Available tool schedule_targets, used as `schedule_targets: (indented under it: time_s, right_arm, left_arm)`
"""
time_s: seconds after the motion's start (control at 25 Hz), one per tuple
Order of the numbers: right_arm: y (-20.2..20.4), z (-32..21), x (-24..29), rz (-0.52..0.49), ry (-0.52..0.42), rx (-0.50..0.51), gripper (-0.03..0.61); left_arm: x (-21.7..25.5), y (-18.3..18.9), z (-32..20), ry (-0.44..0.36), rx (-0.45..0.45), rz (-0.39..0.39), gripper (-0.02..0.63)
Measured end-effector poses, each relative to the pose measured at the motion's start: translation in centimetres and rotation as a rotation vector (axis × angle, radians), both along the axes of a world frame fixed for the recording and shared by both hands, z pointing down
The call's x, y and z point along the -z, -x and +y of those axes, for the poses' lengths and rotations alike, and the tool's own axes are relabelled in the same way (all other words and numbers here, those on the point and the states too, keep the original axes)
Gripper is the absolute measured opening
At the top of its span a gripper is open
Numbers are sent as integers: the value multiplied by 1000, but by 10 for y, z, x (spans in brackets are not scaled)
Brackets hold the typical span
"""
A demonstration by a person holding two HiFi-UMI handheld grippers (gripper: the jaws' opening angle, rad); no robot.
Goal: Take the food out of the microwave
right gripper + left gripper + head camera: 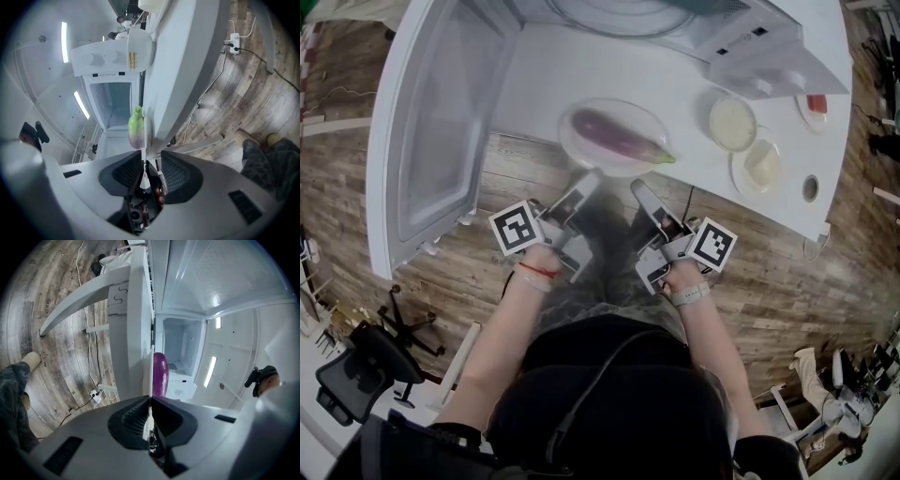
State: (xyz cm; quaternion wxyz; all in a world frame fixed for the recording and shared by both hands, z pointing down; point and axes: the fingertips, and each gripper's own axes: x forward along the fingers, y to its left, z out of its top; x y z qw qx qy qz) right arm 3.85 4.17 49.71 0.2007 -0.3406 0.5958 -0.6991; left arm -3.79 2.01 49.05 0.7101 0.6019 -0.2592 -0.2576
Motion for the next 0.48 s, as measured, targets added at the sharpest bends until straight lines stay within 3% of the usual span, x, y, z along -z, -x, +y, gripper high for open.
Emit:
schedule_targets:
  time_s: [0.48]
  right_arm:
    - [-3,5,0,-11,0,-11,141]
  left_arm:
    - [0,-4,-4,3,16,29,31]
